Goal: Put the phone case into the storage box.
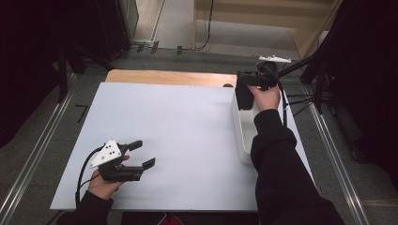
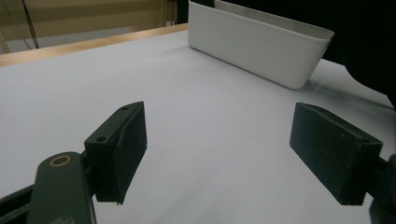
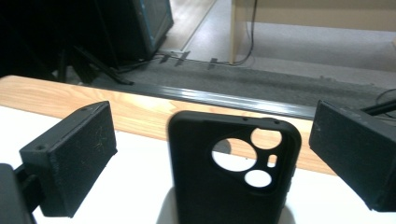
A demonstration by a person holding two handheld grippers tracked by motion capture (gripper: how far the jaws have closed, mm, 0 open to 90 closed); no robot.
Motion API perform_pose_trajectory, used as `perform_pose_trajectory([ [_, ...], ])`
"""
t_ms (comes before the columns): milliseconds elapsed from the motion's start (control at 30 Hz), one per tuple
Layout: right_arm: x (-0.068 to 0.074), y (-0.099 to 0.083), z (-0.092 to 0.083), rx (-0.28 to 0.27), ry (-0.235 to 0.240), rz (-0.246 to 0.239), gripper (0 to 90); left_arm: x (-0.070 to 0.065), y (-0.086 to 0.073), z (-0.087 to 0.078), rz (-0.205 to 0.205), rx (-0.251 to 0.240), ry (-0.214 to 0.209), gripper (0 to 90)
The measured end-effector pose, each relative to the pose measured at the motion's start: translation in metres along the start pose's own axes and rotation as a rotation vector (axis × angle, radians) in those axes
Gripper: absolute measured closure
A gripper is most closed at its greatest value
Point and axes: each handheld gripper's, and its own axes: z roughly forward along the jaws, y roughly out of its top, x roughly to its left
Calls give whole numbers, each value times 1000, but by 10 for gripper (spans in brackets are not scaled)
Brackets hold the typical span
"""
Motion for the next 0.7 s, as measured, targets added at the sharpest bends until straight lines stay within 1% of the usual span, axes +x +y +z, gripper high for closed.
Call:
perform_pose_trajectory([
  [67, 2, 1, -5, -3, 14, 11, 0, 0, 0, 0, 0, 4, 2, 189],
  [100, 3, 2, -6, -3, 18, 9, 0, 0, 0, 0, -4, 4, 0, 188],
  [233, 10, 0, -14, -1, 43, -26, 0, 1, 0, 0, -9, 12, -2, 189],
  [300, 12, -1, -17, -9, 63, -20, 0, 1, 0, 1, -9, 11, -4, 189],
  [333, 13, -1, -19, -7, 79, -11, 0, 1, 1, 1, -6, 13, -4, 188],
  [400, 15, -3, -22, -1, 98, -11, 0, 1, 0, 1, -8, 12, -5, 189],
  [500, 17, -6, -26, 7, 120, -20, 0, 1, 1, 1, -3, 12, -5, 188],
  [600, 19, -9, -30, 16, 128, -34, 0, 1, 1, 1, -7, 13, -6, 189],
  [667, 22, -11, -33, 17, 147, -28, 0, 1, 1, 1, -7, 12, -5, 188],
  [700, 22, -12, -35, 16, 150, -34, 0, 1, 1, 1, -7, 13, -6, 188],
])
